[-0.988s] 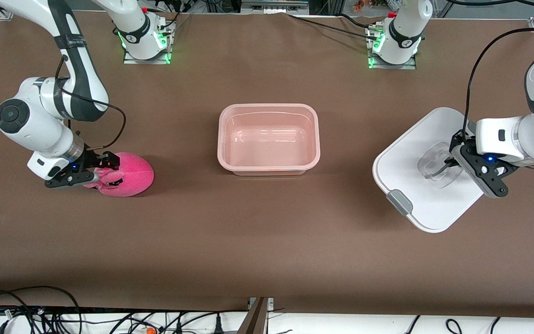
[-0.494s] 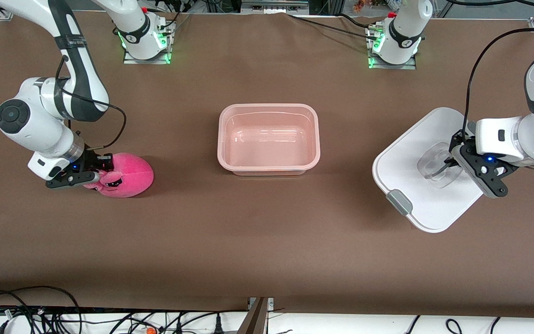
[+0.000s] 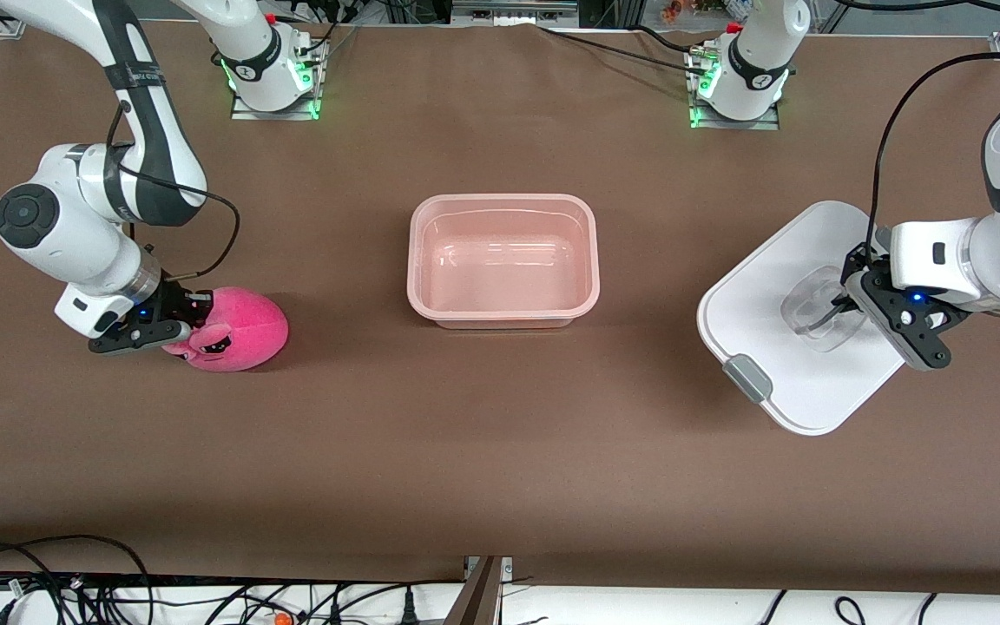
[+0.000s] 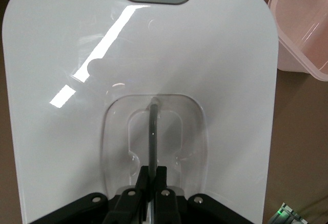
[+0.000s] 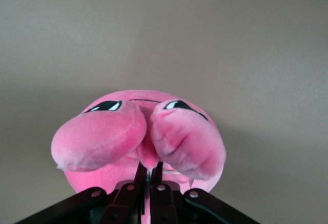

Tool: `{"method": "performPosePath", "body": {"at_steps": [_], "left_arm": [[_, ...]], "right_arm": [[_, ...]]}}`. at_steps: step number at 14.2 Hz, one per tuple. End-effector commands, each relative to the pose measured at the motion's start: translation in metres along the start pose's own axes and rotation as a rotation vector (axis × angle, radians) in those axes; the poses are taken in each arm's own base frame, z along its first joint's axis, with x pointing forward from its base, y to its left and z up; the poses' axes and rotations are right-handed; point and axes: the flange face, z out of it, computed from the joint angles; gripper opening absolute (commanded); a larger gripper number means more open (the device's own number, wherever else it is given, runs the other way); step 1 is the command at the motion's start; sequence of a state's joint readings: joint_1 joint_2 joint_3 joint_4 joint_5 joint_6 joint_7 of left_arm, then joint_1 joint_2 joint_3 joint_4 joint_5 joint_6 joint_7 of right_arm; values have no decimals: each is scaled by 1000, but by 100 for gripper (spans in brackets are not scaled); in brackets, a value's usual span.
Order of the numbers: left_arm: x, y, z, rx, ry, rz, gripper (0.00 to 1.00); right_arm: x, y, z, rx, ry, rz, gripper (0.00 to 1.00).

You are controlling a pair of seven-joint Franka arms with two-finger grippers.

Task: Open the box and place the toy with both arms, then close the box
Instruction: 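Lift the pink toy with the right gripper and carry it over the box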

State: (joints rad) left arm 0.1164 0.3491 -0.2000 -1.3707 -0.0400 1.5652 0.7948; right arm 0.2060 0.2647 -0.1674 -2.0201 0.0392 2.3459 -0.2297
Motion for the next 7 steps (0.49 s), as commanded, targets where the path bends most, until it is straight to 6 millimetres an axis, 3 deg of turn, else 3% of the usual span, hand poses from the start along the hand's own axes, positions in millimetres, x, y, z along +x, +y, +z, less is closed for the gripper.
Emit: {"method": "performPosePath", "body": {"at_steps": [1,4,7], "left_arm": [[-1,2,-5,-24,19,22,0],[-1,2,-5,-24,19,22,0],[-1,2,-5,-24,19,22,0]], "right_arm": [[8,-19,-30,20,12,-69,0],[22,-34,-67,43,-36,-169,0],[39,-68,-106,58,-62,-248,0]]}}
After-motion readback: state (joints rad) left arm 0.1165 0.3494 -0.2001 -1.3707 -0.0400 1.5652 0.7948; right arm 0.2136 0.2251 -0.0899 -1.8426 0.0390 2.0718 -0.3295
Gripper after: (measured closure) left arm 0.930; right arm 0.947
